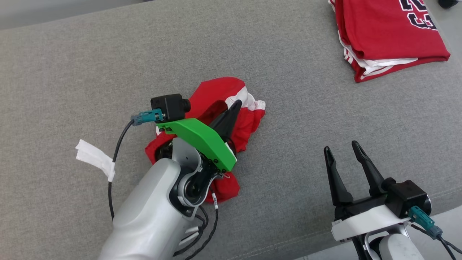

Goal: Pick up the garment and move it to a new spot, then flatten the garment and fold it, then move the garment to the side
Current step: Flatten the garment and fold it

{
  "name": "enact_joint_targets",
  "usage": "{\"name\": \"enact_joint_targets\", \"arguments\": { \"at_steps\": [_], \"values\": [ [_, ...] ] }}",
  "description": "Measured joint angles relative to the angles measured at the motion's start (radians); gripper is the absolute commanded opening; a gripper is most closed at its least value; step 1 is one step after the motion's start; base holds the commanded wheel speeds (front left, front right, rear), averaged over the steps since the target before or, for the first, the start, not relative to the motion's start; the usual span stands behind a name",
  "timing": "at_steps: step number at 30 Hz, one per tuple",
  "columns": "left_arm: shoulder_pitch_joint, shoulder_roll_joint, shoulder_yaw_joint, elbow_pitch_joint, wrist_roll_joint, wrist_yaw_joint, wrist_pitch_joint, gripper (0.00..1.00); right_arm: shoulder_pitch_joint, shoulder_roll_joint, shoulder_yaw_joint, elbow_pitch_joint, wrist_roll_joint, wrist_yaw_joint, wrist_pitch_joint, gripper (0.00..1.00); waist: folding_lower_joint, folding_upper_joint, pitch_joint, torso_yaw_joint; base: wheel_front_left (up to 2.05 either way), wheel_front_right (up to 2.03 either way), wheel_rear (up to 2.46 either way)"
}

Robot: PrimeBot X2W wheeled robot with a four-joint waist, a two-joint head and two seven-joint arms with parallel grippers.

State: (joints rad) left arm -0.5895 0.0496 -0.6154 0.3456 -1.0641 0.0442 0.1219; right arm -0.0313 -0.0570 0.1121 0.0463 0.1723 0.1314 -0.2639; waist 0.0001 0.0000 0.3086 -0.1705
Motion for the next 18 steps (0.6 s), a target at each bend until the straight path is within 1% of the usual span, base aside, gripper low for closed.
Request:
{"name": "enact_joint_targets", "arguments": {
  "at_steps": [2,5,9,11,14,18],
  "values": [
    [-0.011,0.005,-0.002,-0.015,0.0,-0.009,0.004,0.0,0.0,0.001,0.0,0.004,0.0,0.0,0.0,1.0,0.0,0.0,-0.005,0.001,0.0,0.0,0.0],
    [-0.051,0.019,-0.012,-0.047,0.004,-0.02,0.038,0.0,-0.002,0.003,0.007,0.01,0.001,0.0,0.0,1.0,0.0,0.0,-0.018,0.0,0.0,0.0,0.0],
    [-0.135,0.025,-0.034,-0.093,0.0,-0.038,0.123,0.0,-0.006,0.005,0.01,0.013,0.002,0.0,0.0,1.0,0.0,0.0,-0.044,-0.005,0.0,0.0,0.0],
    [-0.181,0.022,-0.033,-0.118,-0.017,-0.04,0.159,0.0,0.002,0.004,0.006,0.014,0.004,0.0,0.0,1.0,0.0,0.0,-0.063,-0.007,0.0,0.0,0.0],
    [-0.253,0.016,-0.016,-0.161,-0.063,-0.034,0.198,0.0,0.017,0.005,0.009,0.022,0.006,0.0,0.0,1.0,0.0,0.0,-0.098,-0.009,0.0,0.0,0.0],
    [-0.285,0.004,0.001,-0.232,-0.168,-0.003,0.255,0.0,0.035,0.005,0.006,0.022,0.008,0.0,0.0,1.0,-0.0001,0.0,-0.148,-0.009,0.0,0.0,0.0]
  ]
}}
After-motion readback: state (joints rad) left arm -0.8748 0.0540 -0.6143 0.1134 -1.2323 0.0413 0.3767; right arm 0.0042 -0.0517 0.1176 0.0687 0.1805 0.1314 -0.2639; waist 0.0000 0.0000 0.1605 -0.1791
